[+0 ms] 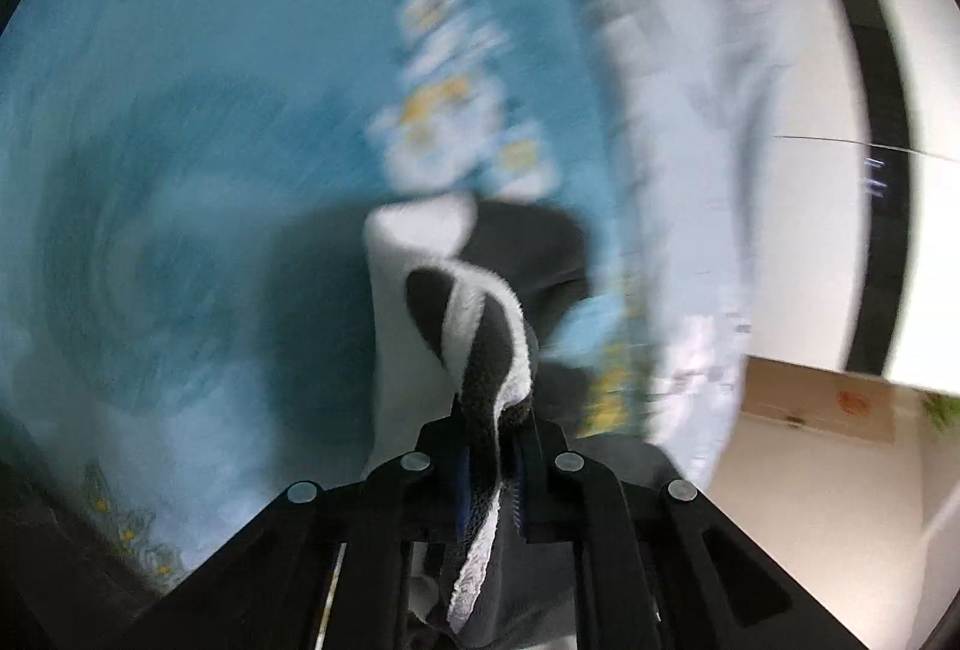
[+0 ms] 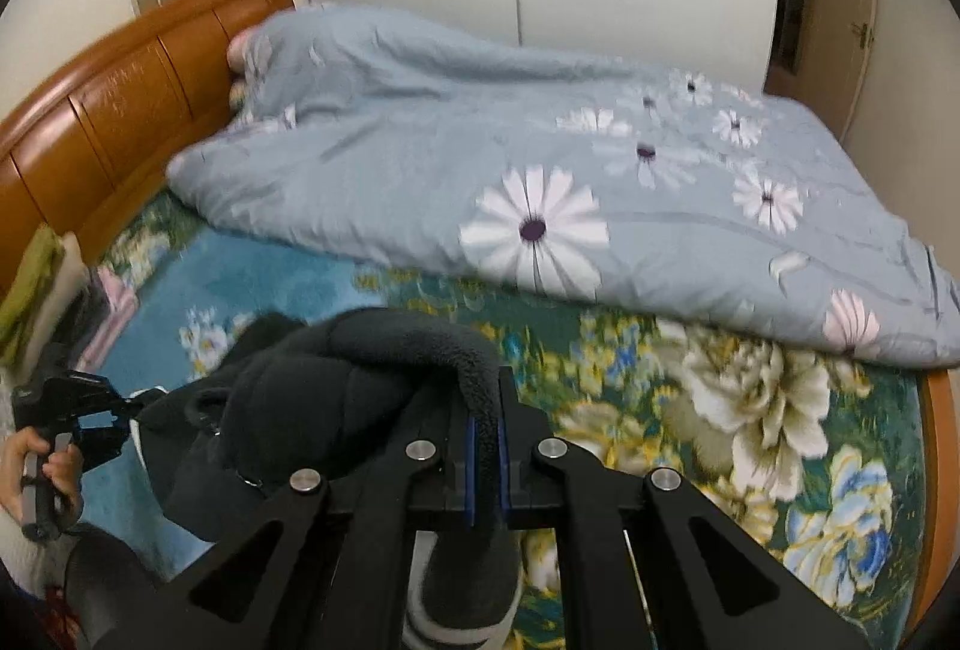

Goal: Fold clothes
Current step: 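Lift the jacket with both grippers and shake it out in the air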

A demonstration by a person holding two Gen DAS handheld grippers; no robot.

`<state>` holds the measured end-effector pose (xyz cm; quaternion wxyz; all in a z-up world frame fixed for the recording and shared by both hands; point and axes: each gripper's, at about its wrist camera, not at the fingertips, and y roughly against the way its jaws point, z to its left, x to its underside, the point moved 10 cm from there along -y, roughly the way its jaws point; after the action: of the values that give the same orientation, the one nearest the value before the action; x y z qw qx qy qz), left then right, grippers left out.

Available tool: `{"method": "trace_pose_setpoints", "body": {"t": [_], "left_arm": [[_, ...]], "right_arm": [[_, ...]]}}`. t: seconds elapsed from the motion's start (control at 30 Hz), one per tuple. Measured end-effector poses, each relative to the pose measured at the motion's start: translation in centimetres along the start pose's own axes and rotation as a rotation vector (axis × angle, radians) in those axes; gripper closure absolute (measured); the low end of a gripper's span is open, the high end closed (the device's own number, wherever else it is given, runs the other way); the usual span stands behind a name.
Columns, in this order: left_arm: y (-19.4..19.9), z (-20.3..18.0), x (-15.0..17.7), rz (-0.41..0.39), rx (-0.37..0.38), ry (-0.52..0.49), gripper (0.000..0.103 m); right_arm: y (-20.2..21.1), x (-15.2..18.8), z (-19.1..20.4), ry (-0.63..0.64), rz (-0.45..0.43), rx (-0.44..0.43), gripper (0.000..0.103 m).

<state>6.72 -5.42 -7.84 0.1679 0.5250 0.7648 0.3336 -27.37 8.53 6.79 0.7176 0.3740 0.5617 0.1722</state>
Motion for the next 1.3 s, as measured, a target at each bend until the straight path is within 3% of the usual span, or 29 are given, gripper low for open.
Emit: {"method": "trace_pose_setpoints", "body": {"t": [0.13, 0.23, 0.37, 0.47, 0.63, 0.83, 0.93, 1.03, 1.13, 1.3], "left_arm": [[7.4, -7.9, -1.3, -0.133, 0.152, -0.168, 0.093], [14.5, -14.1, -1.6, -0.249, 0.272, -0.298, 0.093], [22.5, -17.8, -0.5, -0.371, 0.394, -0.404, 0.093], [26.7, -17.9, 1.0, -0.447, 0.429, -0.454, 0.093], [31.6, -17.0, 5.4, -0.501, 0.476, -0.533, 0.093], [35.8, -16.7, 7.3, -0.509, 0.463, -0.584, 0.093], [32.7, -16.6, 5.5, -0.453, 0.418, -0.562, 0.092], [26.3, -14.2, 3.5, -0.395, 0.250, -0.535, 0.092], [17.3, -8.9, 1.4, -0.276, 0.109, -0.426, 0.092], [5.8, -0.4, -0.1, -0.108, -0.061, -0.252, 0.092]], "right_arm": [[3.4, -4.5, 1.3, 0.024, -0.125, -0.021, 0.098], [8.2, -9.0, 2.1, 0.040, -0.277, -0.036, 0.098], [15.4, -12.7, 1.7, 0.021, -0.471, -0.028, 0.098], [19.1, -13.0, 1.0, -0.005, -0.550, -0.038, 0.098], [24.0, -11.5, 1.4, 0.016, -0.614, -0.068, 0.098], [29.0, -11.2, 0.9, 0.036, -0.670, -0.099, 0.098], [25.7, -11.6, 0.1, 0.025, -0.575, -0.099, 0.098], [18.1, -10.3, -0.1, 0.040, -0.391, -0.063, 0.098], [5.7, -5.9, -1.1, 0.003, -0.100, -0.034, 0.098], [-6.6, 1.7, -3.0, -0.101, 0.160, -0.009, 0.098]]}}
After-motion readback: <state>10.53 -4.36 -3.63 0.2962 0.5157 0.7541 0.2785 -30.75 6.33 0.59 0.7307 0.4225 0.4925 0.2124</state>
